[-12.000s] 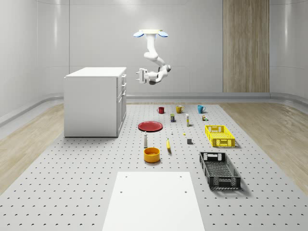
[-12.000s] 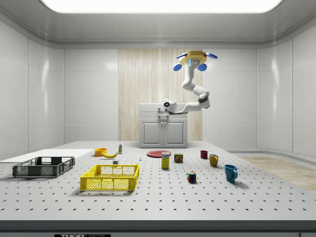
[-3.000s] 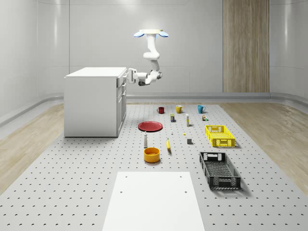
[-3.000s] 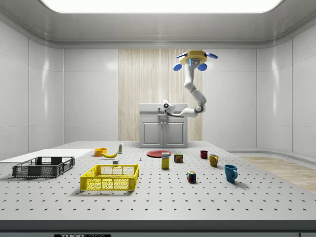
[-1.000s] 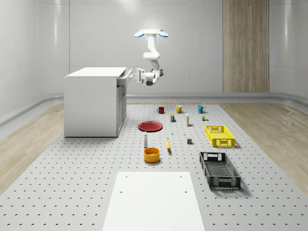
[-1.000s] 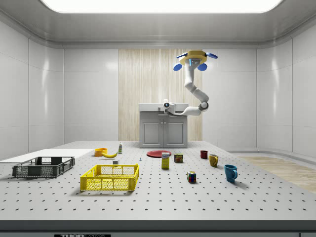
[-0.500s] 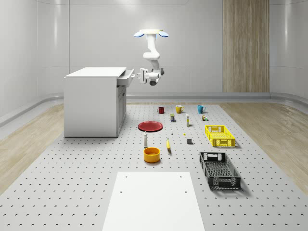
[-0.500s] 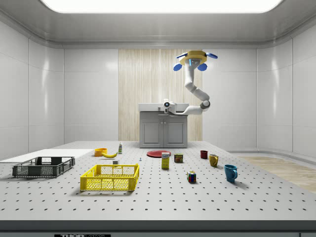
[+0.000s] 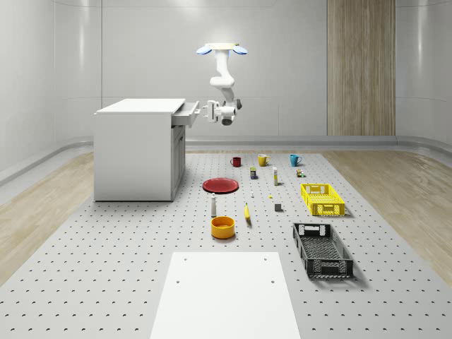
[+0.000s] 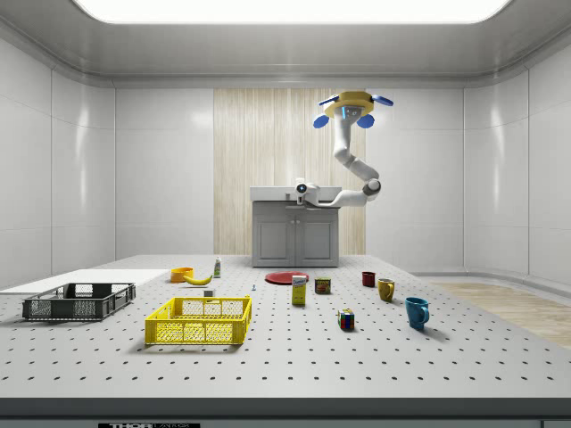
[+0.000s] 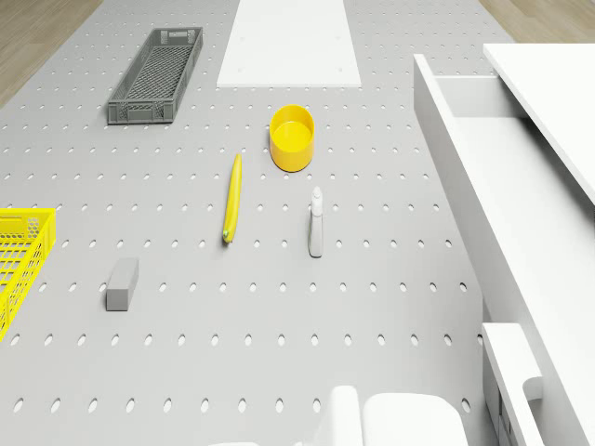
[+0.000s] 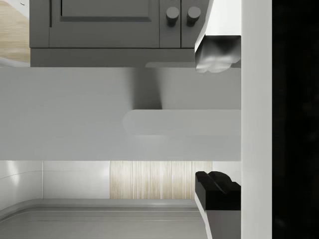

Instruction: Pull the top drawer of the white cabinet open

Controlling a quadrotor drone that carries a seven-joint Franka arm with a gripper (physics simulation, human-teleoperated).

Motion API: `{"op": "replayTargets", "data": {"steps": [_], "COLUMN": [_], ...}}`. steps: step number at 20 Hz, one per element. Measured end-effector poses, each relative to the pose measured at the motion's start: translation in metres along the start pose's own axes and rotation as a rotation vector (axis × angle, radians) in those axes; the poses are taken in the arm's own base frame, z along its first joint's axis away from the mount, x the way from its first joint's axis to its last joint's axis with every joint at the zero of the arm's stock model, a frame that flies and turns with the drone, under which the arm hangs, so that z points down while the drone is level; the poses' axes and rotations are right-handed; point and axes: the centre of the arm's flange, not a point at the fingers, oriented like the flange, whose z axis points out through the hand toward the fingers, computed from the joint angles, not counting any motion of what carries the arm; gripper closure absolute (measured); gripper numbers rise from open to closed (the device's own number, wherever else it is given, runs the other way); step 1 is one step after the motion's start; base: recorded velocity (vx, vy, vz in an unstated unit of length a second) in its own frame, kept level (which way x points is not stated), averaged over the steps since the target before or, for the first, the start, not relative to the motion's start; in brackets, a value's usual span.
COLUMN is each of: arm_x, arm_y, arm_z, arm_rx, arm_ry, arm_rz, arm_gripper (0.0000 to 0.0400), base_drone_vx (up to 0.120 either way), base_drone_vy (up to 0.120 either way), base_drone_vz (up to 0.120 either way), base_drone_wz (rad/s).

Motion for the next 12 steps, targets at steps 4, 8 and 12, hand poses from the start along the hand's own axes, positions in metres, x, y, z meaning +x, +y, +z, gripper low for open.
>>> {"op": "replayTargets", "data": {"steps": [4,8,12], "arm_x": [0.0001,0.0001,0.0001], "arm_y": [0.0,0.0,0.0001], "arm_z": [-0.0014,-0.0019,-0.0021], "arm_rx": [0.0,0.0,0.0], "arm_ry": [0.0,0.0,0.0], "arm_rz": [0.0,0.0,0.0], "arm_gripper": [0.0098,0.0096,0.0095], "base_drone_vx": [0.0,0.0,0.0], "base_drone_vy": [-0.02,-0.05,-0.06], "base_drone_vz": [0.0,0.0,0.0], "base_drone_wz": [0.0,0.0,0.0]}}
